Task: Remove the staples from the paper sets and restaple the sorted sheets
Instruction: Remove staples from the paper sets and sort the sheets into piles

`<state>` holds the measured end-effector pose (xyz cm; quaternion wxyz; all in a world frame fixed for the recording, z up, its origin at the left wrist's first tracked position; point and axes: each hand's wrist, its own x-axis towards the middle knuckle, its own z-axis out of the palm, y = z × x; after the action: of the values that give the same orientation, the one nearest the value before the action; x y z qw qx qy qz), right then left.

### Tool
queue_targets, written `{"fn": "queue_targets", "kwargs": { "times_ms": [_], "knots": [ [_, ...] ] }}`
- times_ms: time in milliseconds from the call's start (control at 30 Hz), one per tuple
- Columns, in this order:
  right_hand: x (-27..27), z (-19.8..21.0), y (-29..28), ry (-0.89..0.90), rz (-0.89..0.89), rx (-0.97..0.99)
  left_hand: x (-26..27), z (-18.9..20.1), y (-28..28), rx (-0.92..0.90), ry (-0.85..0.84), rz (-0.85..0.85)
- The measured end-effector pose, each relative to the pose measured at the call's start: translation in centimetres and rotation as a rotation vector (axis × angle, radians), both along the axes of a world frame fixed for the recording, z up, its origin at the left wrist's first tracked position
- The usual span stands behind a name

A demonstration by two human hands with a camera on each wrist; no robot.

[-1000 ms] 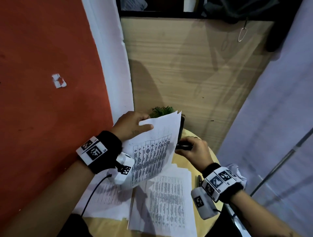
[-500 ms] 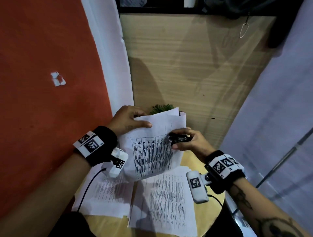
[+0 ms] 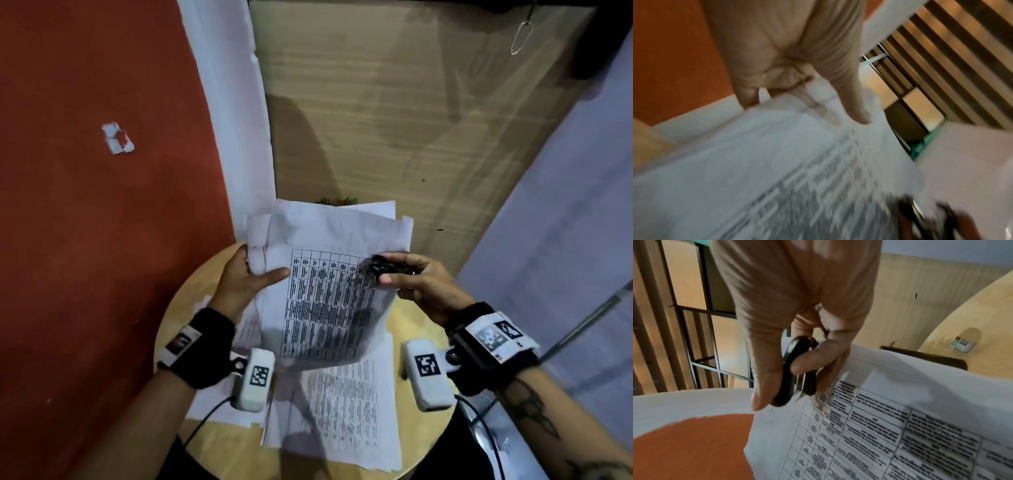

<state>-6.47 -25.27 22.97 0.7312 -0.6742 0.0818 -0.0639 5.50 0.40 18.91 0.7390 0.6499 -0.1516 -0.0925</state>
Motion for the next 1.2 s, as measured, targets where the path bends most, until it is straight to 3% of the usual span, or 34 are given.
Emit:
{"fn": "queue_targets", "kwargs": {
  "times_ms": [100,200,367,433,533,633,867,967,1100,1200],
  "knots": [
    [0.5,-1.1,0.7,0.034,-0.022,-0.022,-0.3,-1.4,-0.5,0.006,-0.078,0.166],
    [0.9,-2.6,0.7,0.071,-0.069,-0.085,1.9,-2.1,1.4,0.078,-0.105,0.218],
    [0.3,-9.7,-0.3,0.208,-0.166,-0.103,6.6,-5.0,8.0,0.311,-0.080,0.348],
    [-0.2,-13.3,-0.2,0.354,-0.140,-0.188,7.9,-7.9,10.3,0.474,-0.032,0.396],
    [-1.4,-17.7,1.1,0.464,0.026,-0.311,8.7,-13.9,12.7,0.856,0.044,0.363],
    [-2.0,-21.2,2.4,0.533,0.052,-0.296,8.9,-18.3,13.2,1.013,0.136,0.308],
    [-2.0,-28.7,2.3,0.623,-0.029,-0.270,12.1,-19.4,12.2,1.153,0.209,0.285],
    [-2.1,-30.2,1.8,0.670,-0.155,-0.147,13.5,-19.1,11.4,1.209,0.185,0.350],
    [-1.8,-30.8,1.4,0.732,-0.263,0.032,11.2,-18.0,6.2,1.208,-0.088,0.418],
    [-1.7,-30.3,1.5,0.758,-0.266,0.085,7.1,-18.2,-0.1,1.101,-0.167,0.196]
  ]
}}
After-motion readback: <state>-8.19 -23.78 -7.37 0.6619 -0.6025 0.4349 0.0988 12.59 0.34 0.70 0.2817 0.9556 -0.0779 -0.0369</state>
